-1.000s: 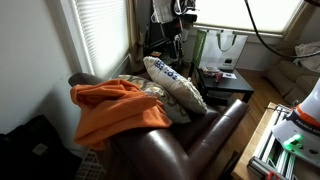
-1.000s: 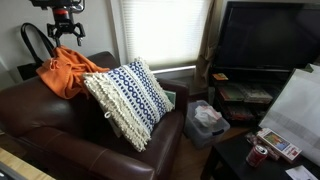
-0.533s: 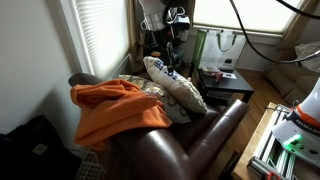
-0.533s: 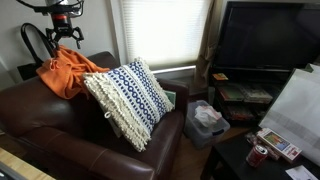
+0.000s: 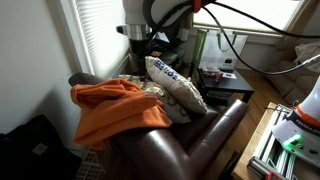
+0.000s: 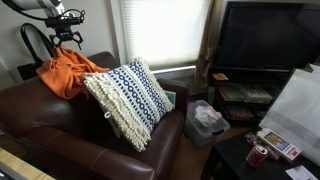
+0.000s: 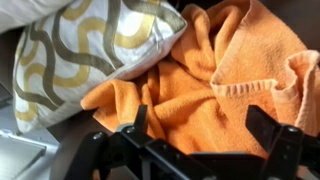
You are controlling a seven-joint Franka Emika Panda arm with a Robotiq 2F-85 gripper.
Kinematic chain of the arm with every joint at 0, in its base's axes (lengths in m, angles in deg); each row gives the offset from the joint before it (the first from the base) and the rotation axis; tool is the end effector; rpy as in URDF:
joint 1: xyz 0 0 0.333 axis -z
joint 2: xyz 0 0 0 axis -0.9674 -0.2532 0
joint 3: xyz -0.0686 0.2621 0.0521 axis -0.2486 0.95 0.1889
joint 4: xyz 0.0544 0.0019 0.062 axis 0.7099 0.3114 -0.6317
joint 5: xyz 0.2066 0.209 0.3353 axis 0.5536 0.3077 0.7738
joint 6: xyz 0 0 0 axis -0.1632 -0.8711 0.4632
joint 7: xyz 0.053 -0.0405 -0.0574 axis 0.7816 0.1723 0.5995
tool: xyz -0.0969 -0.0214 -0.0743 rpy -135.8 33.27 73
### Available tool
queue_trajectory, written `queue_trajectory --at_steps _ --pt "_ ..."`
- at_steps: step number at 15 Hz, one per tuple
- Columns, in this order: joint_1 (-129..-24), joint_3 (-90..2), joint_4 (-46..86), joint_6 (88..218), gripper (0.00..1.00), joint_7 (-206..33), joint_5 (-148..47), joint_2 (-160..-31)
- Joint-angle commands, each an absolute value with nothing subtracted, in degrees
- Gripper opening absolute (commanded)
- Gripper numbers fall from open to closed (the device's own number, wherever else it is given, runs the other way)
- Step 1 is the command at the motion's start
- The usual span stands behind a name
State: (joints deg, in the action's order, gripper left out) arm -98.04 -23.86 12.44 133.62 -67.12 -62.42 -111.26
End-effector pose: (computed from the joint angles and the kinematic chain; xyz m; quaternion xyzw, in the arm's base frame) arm 0.5947 0.4248 0.2833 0.8732 0.4852 0.0068 0.0449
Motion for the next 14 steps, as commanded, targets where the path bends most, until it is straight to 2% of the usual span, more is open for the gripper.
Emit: queue_trajectory --at_steps 1,9,14 --pt "-99.3 -22.3 6.0 137.1 1.0 -58.1 -62.5 -117.1" --pt "-96.7 -15.2 -4.2 139.6 1.0 -35.9 -51.7 -128.7" --pt "-94.7 -14.1 -10.7 130.0 1.0 -27.6 -42.9 -136.0"
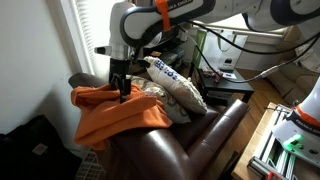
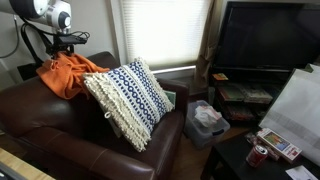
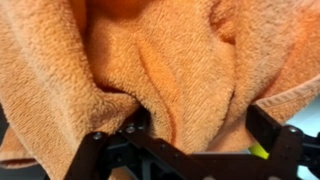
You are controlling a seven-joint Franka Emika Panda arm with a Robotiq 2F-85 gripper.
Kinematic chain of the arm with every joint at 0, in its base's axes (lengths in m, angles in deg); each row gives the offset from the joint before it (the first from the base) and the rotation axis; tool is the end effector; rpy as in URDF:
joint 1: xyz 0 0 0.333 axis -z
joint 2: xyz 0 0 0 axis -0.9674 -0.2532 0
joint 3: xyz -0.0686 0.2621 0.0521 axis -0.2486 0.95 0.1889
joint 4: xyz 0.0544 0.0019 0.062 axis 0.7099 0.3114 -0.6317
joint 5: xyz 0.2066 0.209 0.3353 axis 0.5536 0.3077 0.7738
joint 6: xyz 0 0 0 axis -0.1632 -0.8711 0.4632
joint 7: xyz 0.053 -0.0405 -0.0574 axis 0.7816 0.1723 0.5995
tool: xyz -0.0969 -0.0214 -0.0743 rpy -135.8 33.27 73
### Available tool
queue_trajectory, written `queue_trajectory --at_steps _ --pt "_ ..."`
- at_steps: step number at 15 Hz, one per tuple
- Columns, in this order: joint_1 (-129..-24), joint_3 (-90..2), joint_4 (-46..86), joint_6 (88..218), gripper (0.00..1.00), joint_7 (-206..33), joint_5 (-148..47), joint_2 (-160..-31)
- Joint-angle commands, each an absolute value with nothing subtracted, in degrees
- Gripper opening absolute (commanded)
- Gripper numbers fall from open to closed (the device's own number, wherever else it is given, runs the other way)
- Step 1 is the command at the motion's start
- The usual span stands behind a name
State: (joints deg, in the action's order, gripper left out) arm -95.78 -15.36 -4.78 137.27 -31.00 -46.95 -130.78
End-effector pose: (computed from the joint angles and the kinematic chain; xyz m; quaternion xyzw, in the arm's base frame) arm 0.6070 0.4975 0.2155 -0.7152 -0.6782 -0.0412 0.1639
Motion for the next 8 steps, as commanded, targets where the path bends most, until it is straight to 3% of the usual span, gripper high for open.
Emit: queue_trajectory --at_steps 1,2,8 --pt "-95.4 -15.2 -12.0 127.0 0.75 -28.3 -42.7 -136.8" --pt "-96.0 -16.1 -13.4 124.3 0.75 -29.1 -42.8 -137.5" --pt "-98.9 -18.8 -21.6 115.6 0.29 -30.3 -44.4 -140.3"
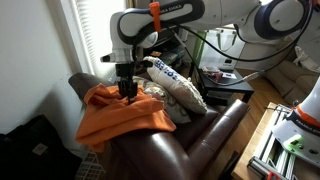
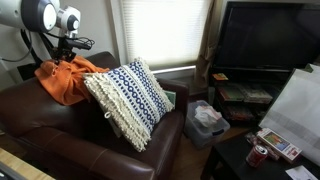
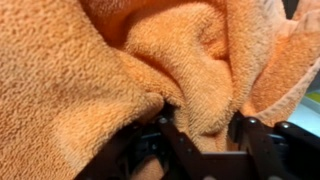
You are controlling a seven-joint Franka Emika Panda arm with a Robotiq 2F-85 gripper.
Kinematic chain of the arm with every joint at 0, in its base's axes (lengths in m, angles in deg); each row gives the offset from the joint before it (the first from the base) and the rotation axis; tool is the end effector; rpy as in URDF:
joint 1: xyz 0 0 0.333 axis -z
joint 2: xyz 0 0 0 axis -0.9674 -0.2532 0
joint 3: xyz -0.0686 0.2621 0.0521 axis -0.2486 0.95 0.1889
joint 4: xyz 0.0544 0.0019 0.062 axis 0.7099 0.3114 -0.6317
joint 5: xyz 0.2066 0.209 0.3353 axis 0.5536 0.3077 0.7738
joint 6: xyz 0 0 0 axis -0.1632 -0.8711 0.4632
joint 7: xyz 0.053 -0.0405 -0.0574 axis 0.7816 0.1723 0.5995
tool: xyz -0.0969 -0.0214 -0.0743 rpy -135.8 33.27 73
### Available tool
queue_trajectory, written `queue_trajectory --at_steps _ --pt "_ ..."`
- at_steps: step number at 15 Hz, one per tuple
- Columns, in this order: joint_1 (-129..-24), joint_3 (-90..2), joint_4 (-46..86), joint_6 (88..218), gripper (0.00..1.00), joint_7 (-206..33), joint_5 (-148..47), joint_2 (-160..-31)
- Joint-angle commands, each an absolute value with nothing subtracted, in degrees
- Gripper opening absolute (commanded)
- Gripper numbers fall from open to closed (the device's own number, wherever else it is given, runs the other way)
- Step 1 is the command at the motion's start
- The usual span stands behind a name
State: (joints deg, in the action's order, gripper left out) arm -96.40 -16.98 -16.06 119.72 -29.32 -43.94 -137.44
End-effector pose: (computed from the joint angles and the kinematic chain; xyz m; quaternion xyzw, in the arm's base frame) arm 0.6141 0.4738 0.1978 -0.7056 -0.6744 0.0633 0.2083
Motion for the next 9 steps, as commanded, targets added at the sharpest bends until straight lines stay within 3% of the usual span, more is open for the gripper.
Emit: queue_trajectory --at_steps 1,4,9 --pt "-99.5 -19.2 -22.3 115.2 0.2 -30.4 -44.7 -140.2" --pt "-100.1 -19.1 -22.6 115.4 0.02 -30.5 -46.0 -139.5" --pt "-101.3 -19.5 -14.4 120.8 0.04 -32.2 -47.8 -133.4"
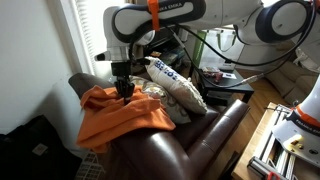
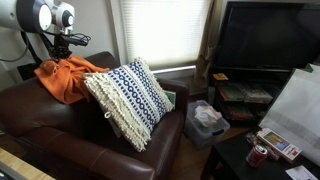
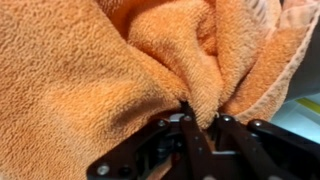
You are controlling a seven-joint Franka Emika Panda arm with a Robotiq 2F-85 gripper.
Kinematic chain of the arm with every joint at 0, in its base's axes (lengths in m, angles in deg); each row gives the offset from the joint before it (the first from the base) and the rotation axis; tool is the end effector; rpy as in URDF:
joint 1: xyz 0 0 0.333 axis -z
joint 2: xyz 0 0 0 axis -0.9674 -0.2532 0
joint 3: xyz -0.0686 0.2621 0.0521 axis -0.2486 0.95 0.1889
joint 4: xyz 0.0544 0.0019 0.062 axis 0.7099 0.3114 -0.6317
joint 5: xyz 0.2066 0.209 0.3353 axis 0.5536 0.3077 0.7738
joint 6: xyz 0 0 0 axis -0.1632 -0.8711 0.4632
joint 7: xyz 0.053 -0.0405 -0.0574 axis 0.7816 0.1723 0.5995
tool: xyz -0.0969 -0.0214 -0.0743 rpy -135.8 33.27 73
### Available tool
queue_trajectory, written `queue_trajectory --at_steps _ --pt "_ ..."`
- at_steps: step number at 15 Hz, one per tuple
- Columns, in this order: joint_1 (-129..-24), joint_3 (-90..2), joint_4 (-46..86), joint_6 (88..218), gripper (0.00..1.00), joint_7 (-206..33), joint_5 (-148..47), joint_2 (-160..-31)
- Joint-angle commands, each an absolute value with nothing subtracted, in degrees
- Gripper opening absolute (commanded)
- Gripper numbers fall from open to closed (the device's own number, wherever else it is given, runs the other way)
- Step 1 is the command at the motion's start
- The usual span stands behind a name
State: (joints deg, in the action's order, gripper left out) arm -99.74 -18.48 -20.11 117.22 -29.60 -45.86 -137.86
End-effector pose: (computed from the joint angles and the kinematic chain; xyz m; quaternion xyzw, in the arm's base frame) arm 0.6083 0.4922 0.2174 -0.6950 -0.6930 0.0638 0.1805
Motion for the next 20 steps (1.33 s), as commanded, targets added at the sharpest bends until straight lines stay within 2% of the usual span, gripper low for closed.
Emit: queue_trajectory --at_steps 1,9,18,19,20 --pt "-101.9 -19.7 -11.2 123.9 0.04 -33.8 -48.7 -131.1" --pt "-109.2 -23.1 11.3 148.1 0.04 -64.3 -53.9 -118.5" --pt "-113.0 -28.3 35.5 162.5 0.04 -95.9 -55.9 -104.1" --pt "-111.1 -25.8 26.9 159.3 0.15 -89.0 -54.6 -110.1" --pt "-111.4 -26.3 29.2 160.5 0.15 -91.6 -55.1 -108.5"
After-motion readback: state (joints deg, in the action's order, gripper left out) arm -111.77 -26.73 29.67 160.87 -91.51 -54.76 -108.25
